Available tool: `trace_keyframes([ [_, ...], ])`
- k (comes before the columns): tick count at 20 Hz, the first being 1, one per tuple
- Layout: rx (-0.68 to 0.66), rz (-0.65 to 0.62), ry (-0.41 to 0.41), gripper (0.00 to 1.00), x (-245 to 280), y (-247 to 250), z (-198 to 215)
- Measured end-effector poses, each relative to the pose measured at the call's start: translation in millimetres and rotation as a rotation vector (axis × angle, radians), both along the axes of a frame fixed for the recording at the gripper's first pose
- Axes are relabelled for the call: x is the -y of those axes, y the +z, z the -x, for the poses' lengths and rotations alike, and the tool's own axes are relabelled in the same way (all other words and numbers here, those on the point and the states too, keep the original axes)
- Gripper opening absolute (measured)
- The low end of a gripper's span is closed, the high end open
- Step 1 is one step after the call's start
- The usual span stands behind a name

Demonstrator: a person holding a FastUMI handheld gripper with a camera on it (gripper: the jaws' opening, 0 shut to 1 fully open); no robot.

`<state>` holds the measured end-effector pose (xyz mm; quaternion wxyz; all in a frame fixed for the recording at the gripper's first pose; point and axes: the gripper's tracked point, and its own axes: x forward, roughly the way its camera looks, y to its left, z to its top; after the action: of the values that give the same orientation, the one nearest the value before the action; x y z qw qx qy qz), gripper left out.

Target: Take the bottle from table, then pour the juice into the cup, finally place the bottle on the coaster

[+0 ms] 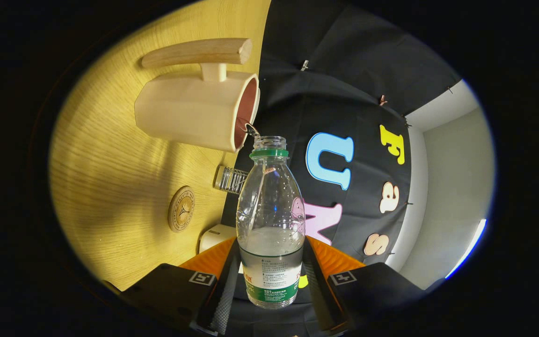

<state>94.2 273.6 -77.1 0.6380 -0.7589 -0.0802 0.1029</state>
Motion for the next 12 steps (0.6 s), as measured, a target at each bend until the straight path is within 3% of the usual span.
trace_keyframes([
  [12,0.022,0.069,0.037,0.73,-4.0,6.5,-1.6],
])
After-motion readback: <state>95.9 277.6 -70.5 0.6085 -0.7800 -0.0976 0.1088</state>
